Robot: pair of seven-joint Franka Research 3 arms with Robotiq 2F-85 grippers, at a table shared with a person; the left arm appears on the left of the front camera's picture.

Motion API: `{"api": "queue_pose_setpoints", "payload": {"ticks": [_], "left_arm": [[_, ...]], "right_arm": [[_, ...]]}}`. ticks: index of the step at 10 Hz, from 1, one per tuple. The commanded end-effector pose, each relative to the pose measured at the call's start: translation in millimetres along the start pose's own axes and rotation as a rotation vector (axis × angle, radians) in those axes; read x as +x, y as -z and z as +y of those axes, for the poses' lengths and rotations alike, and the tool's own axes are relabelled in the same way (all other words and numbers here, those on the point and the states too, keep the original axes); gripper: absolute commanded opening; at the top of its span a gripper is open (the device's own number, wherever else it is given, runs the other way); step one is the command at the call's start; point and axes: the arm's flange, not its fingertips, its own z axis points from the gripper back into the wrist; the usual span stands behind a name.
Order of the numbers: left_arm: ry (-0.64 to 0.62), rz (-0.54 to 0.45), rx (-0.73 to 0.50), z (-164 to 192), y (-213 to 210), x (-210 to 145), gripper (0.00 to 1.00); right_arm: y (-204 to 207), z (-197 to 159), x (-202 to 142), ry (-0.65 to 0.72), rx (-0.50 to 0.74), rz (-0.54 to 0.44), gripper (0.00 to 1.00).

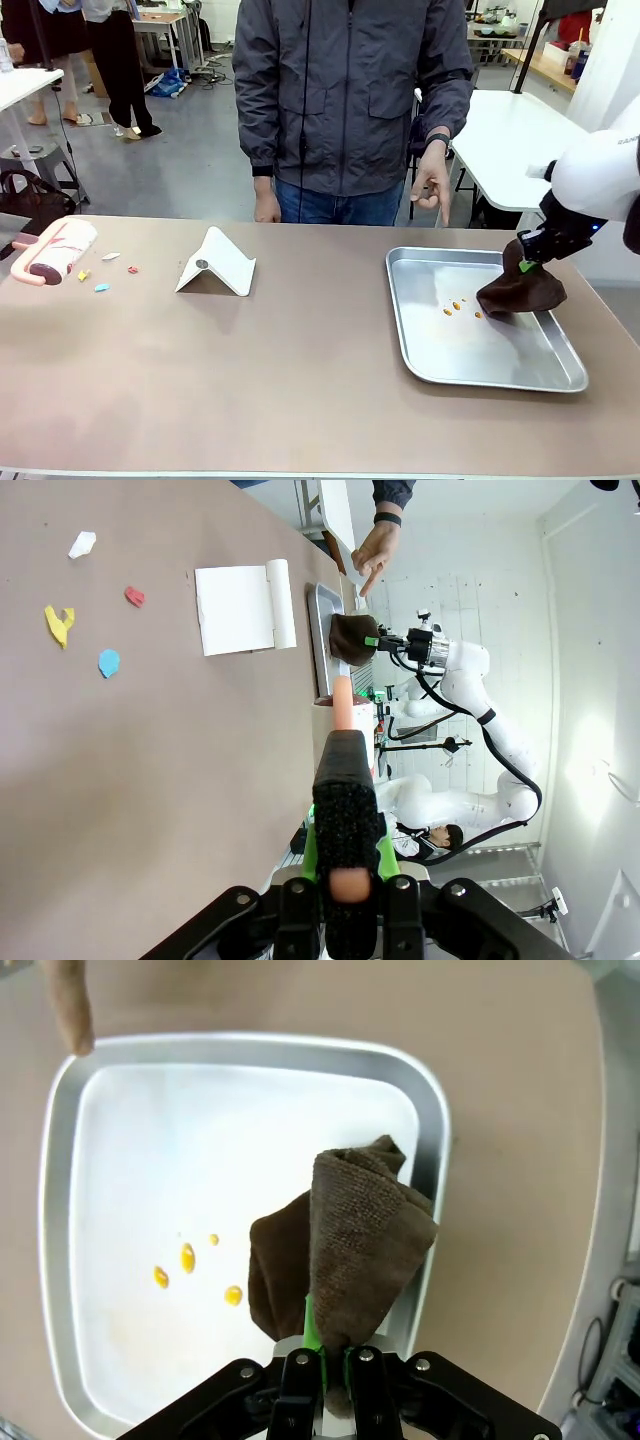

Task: Clean the surface of the table.
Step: If a person points to the right, clean the right side of the table with your right hand, and if they point to the left, clean the left side with your left hand.

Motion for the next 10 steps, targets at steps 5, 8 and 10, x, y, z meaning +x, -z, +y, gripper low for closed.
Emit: {"api": "queue_pose_setpoints", "payload": {"ticks": [5, 8, 10], "left_arm": [[0.018, -0.002, 0.0, -4, 1, -6, 0.0], [0.018, -0.002, 0.0, -4, 1, -6, 0.0], [0.018, -0.002, 0.0, -4, 1, -6, 0.0]], "right_arm": [[47, 57, 8, -0.107, 0.047, 0.113, 0.08], [63, 82, 2, -0.154, 0.11, 0.168, 0.08], [71, 101, -3, -0.196, 0.134, 0.206, 0.08]]}}
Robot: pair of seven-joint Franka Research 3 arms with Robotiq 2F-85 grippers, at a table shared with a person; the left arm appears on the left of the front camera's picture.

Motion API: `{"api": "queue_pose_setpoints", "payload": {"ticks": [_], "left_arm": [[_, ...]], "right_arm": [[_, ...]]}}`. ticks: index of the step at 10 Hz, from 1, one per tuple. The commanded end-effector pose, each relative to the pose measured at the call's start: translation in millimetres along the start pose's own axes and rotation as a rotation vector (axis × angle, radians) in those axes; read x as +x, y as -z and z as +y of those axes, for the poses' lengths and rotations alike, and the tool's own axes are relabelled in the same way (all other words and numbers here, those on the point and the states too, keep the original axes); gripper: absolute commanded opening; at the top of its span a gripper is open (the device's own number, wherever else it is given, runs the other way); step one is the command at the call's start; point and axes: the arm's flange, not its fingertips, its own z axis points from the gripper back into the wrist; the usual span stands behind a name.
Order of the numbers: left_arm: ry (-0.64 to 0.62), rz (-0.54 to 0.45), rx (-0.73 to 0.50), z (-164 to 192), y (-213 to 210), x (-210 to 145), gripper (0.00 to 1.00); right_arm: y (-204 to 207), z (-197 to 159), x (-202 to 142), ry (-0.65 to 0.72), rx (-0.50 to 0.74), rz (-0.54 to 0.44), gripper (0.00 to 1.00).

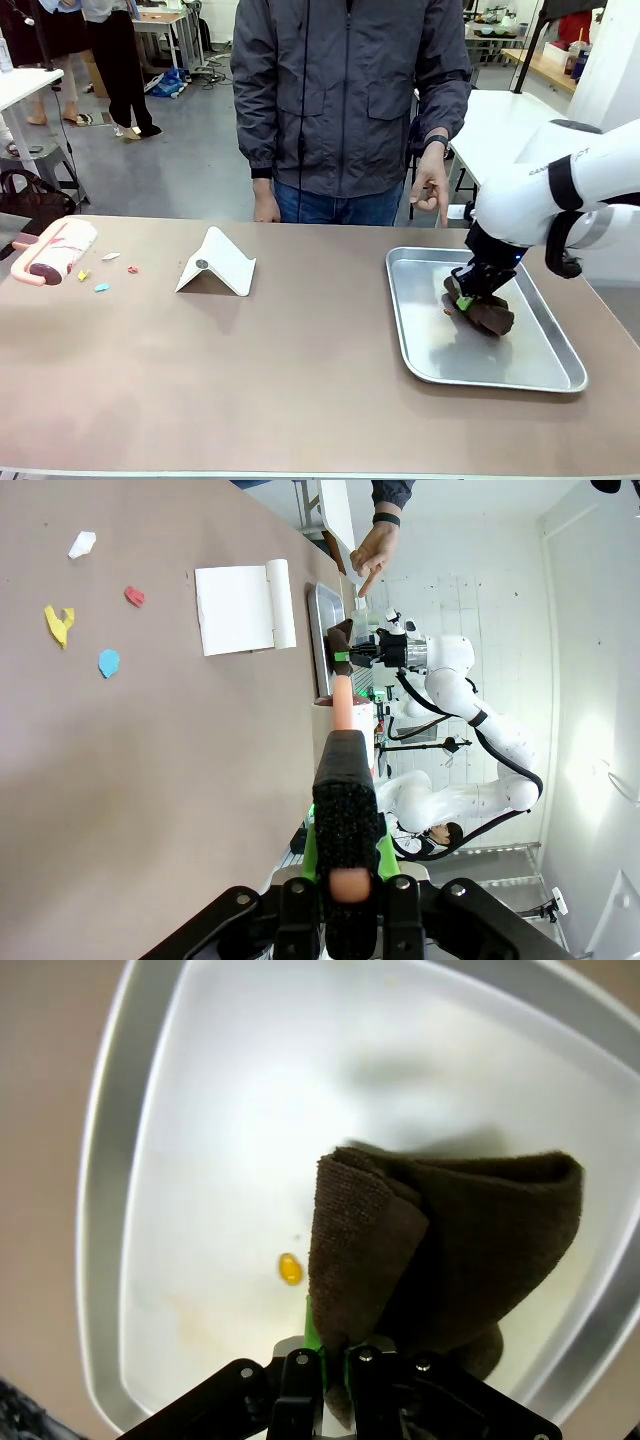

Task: Clean the surface of the table.
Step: If a person points to the right, clean the right side of the table with your right hand, and if they point to the left, clean the left side with your left hand.

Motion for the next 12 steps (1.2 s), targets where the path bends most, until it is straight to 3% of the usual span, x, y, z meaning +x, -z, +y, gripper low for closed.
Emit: {"api": "queue_pose_setpoints", "payload": {"ticks": [1, 6, 12], "left_arm": [[0.018, -0.002, 0.0, -4, 1, -6, 0.0], [0.018, -0.002, 0.0, -4, 1, -6, 0.0], [0.018, -0.002, 0.0, -4, 1, -6, 0.0]], "right_arm": [[2, 11, 5, -0.042, 0.069, 0.015, 0.08], [1, 46, 0, -0.106, 0.135, -0.021, 0.08], [29, 35, 18, 0.005, -0.087, -0.009, 0.08]]}}
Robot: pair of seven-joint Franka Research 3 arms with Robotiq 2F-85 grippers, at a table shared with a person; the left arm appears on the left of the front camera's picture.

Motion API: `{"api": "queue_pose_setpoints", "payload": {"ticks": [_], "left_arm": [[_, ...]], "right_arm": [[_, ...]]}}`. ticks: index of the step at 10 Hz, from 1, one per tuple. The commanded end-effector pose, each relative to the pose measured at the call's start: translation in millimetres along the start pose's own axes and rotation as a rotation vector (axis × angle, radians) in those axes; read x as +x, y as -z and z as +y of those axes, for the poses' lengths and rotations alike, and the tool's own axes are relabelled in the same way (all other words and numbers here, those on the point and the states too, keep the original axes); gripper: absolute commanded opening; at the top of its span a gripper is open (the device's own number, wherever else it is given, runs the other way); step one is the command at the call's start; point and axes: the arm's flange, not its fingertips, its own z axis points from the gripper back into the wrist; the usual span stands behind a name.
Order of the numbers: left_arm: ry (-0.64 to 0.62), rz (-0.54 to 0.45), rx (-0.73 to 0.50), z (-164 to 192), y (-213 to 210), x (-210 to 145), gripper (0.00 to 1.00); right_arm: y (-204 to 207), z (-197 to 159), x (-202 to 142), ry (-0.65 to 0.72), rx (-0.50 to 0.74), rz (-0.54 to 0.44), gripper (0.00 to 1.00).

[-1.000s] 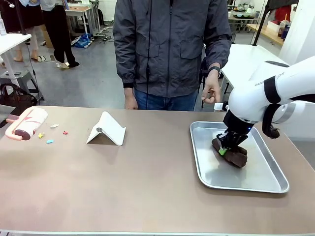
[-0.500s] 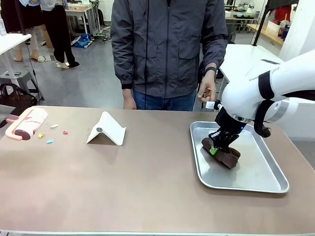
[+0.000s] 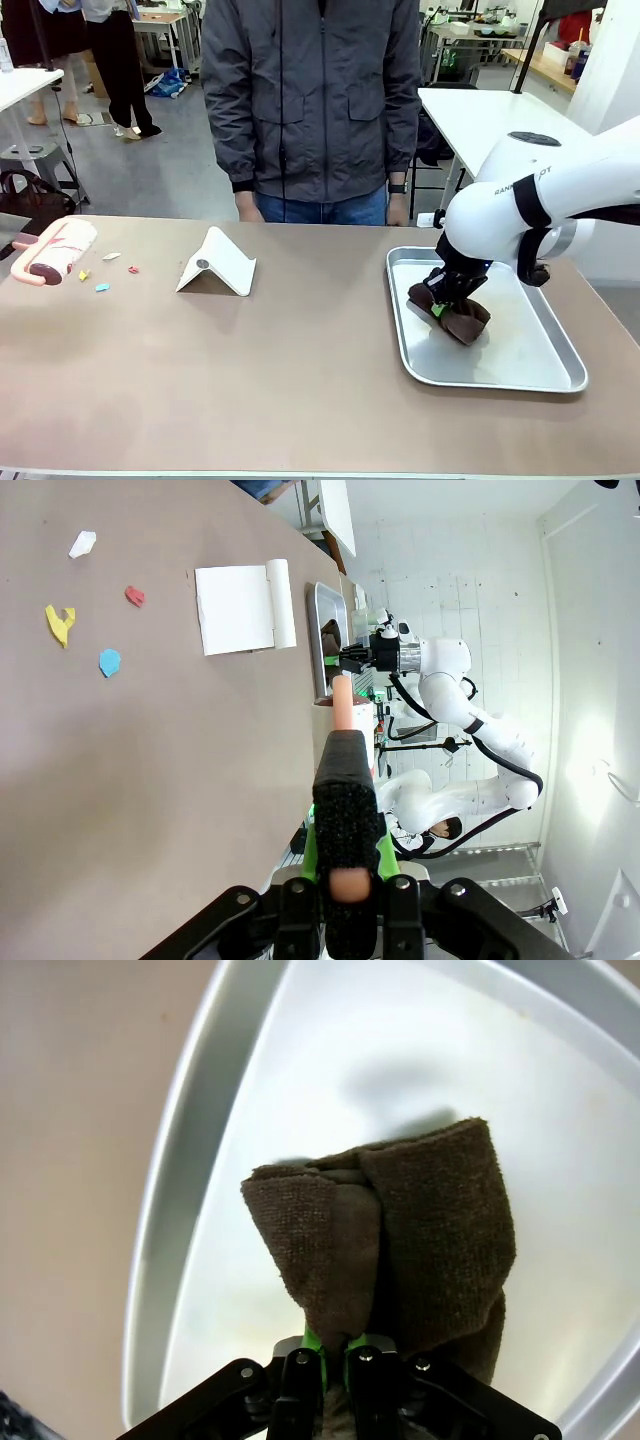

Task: Clean the surface of the table.
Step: If a person points to the right, clean the right side of the table with your right hand, and if they point to the left, clean the left side with your left hand.

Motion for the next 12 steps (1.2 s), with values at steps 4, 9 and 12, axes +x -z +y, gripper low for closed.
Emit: {"api": "queue_pose_setpoints", "payload": {"ticks": [4, 9, 12], "left_arm": [[0.018, -0.002, 0.0, -4, 1, -6, 0.0], [0.018, -0.002, 0.0, -4, 1, -6, 0.0], [0.018, -0.002, 0.0, -4, 1, -6, 0.0]], "right_arm": [[8, -48, 9, 0.168, -0.086, 0.01, 0.08], [15, -101, 4, 0.327, -0.073, 0.04, 0.08], [-3, -127, -3, 0.37, 0.192, -0.048, 0.08]]}}
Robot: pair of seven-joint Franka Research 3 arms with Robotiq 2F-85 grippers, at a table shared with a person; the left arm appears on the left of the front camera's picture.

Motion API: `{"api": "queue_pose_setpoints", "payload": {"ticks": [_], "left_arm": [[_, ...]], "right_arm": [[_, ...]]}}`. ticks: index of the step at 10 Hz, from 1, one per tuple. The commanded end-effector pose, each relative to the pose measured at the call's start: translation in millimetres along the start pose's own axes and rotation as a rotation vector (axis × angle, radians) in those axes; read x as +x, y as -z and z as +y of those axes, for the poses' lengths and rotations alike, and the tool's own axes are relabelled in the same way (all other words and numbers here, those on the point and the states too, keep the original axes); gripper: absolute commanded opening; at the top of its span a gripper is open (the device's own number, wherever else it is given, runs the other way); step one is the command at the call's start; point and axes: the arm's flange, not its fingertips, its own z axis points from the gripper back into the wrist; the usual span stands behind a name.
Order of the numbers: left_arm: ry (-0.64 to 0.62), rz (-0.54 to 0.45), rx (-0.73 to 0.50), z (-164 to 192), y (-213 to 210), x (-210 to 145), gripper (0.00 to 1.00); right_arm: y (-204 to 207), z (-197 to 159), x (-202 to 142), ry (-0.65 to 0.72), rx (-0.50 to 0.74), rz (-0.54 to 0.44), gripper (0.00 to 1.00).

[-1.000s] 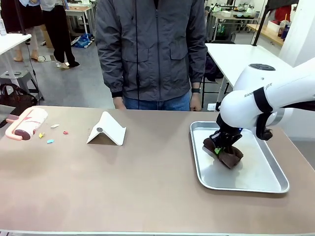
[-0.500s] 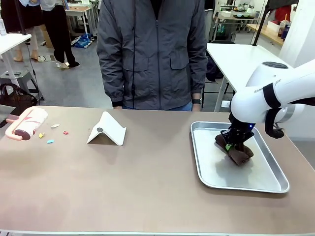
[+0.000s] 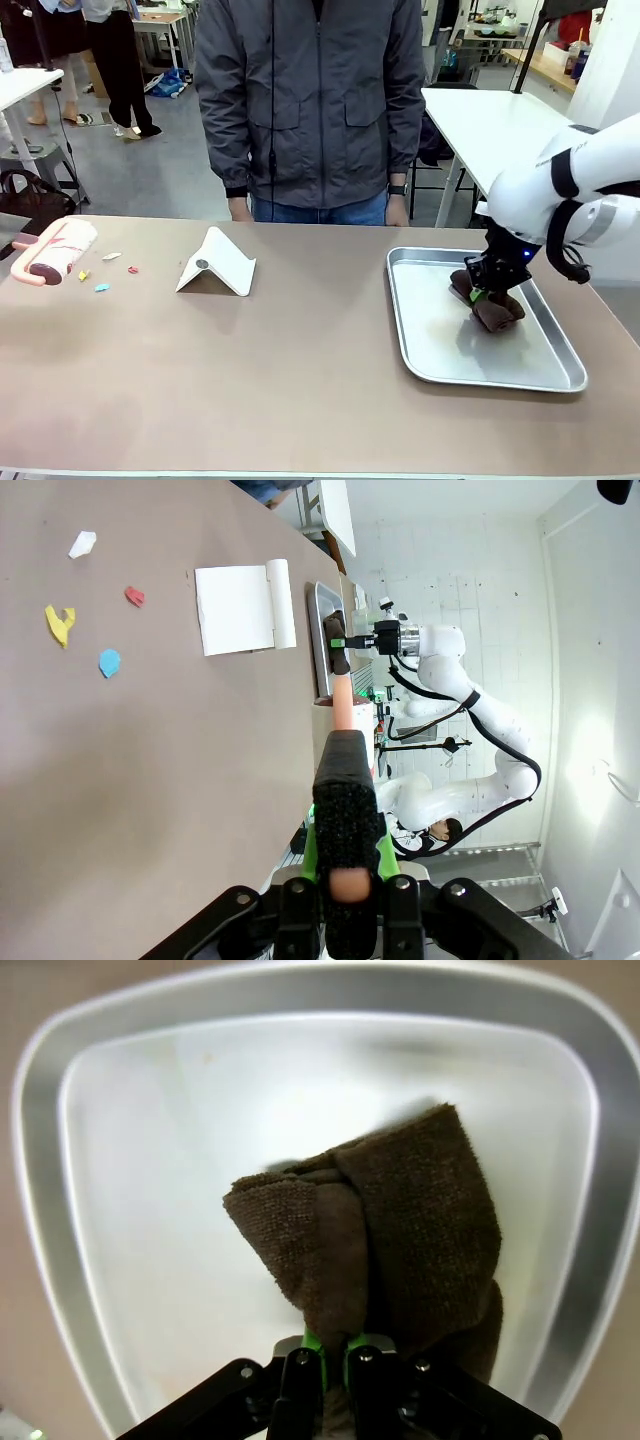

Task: Clean the surface of the table.
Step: If a person points to the right, clean the right side of the table with your right hand, and if they point to the left, clean the left side with your left hand.

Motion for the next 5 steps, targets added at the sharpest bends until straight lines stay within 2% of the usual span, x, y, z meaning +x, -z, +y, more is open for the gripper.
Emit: {"api": "queue_pose_setpoints", "payload": {"ticks": [1, 3, 5], "left_arm": [[0.018, -0.002, 0.0, -4, 1, -5, 0.0], [0.018, -0.002, 0.0, -4, 1, -5, 0.0], [0.018, -0.002, 0.0, -4, 1, -5, 0.0]], "right_arm": [[-6, -35, 3, 0.015, 0.231, -0.014, 0.08], [-26, -55, 0, 0.028, 0.484, -0.038, 0.08], [-37, -72, 1, 0.036, 0.8, 0.005, 0.08]]}}
